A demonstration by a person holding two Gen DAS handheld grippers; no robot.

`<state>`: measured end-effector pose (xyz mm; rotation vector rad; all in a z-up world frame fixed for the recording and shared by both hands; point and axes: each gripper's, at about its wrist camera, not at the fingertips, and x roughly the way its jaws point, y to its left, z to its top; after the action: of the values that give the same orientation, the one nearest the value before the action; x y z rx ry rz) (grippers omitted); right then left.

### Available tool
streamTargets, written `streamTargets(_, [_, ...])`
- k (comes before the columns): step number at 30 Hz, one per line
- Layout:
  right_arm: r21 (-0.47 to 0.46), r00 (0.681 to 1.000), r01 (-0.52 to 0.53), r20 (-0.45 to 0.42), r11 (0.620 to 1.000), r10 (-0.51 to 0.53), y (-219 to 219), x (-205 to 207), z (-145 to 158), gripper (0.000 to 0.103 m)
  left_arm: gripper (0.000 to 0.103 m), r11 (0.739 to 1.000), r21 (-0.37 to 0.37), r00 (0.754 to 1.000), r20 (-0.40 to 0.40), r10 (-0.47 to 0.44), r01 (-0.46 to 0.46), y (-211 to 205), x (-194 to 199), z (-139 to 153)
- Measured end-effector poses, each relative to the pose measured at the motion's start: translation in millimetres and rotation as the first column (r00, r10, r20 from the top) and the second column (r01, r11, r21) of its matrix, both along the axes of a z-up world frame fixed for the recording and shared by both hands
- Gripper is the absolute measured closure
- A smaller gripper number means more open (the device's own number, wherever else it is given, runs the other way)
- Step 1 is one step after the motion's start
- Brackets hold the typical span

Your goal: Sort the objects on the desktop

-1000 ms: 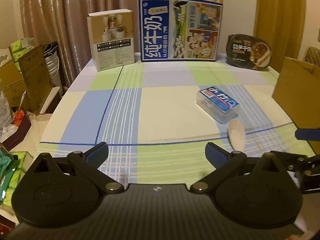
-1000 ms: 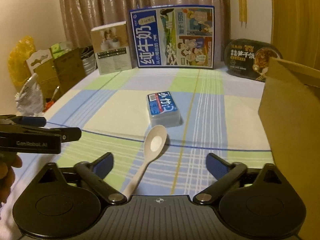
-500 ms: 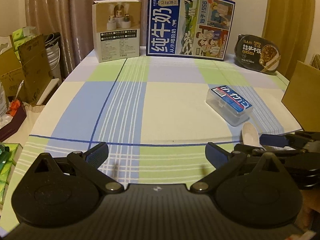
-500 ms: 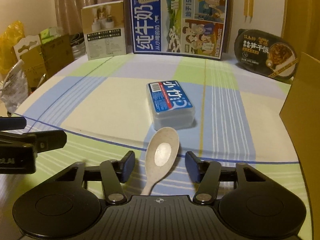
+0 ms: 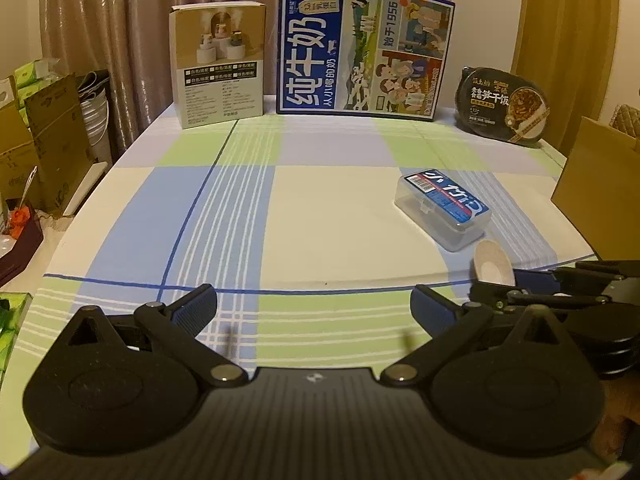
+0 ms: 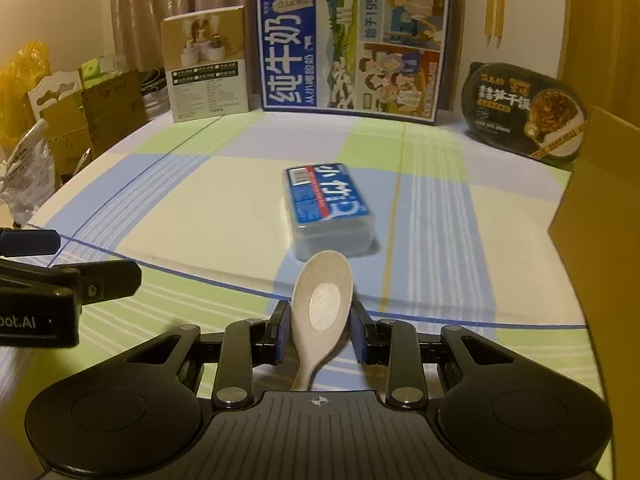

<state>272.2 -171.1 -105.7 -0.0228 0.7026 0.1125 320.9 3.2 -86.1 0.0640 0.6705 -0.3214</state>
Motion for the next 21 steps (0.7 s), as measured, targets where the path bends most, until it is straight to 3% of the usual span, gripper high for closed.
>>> streamTargets(6, [-0.008, 0.999, 0.024, 0.03, 1.0, -0.024, -19.1, -1.5, 7.4, 0.075, 0.002, 1.0, -0.002, 1.0, -0.004, -0.013, 0.013, -4.4, 1.2, -2.7])
streamTargets(21, [-0.054, 0.999, 0.02, 0.045, 0.998, -0.017, -48.8, 41.2, 7.4, 0.075, 0.002, 0.998, -0.027, 0.998, 0.013, -0.059, 0.06, -16.7, 17.9, -1.6])
